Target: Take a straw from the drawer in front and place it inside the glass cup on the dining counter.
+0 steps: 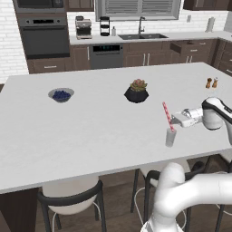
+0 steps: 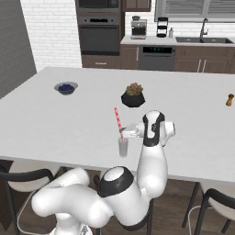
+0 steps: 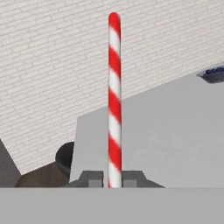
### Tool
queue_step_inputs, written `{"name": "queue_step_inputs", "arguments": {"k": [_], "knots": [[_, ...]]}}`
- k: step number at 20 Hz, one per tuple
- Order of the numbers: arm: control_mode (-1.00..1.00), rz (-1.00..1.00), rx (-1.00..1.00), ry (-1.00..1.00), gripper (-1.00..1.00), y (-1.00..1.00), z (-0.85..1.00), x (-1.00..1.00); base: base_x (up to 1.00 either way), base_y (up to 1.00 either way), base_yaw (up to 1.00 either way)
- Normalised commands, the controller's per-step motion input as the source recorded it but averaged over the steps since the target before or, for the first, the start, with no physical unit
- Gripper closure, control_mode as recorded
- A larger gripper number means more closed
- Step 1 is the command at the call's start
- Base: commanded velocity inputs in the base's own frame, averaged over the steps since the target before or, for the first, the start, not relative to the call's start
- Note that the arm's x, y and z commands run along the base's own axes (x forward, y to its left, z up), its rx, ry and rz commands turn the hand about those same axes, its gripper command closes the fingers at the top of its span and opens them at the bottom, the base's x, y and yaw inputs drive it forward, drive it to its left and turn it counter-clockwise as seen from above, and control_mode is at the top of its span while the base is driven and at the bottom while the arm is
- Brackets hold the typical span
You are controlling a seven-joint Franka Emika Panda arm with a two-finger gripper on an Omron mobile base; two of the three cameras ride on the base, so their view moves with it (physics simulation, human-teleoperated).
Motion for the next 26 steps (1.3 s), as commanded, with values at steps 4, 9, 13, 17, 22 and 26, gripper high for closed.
{"name": "queue_step_inputs", "arguments": {"k": [4,9,13,17,22,26], "knots": [[-1.00,0.00,0.00,0.00,1.00,0.00,-0.08,0.14,0.00,0.00,0.00],[-1.00,0.00,0.00,0.00,1.00,0.00,-0.12,0.14,0.00,0.00,0.00],[-1.00,0.00,0.00,0.00,1.00,0.00,-0.12,0.12,0.00,0.00,0.00],[-1.00,0.00,0.00,0.00,1.00,0.00,-0.11,0.09,0.00,0.00,0.00],[-1.00,0.00,0.00,0.00,1.00,0.00,-0.11,0.07,0.00,0.00,0.00],[-1.00,0.00,0.00,-0.04,1.00,0.00,-0.09,-0.10,0.00,0.00,0.00]]}}
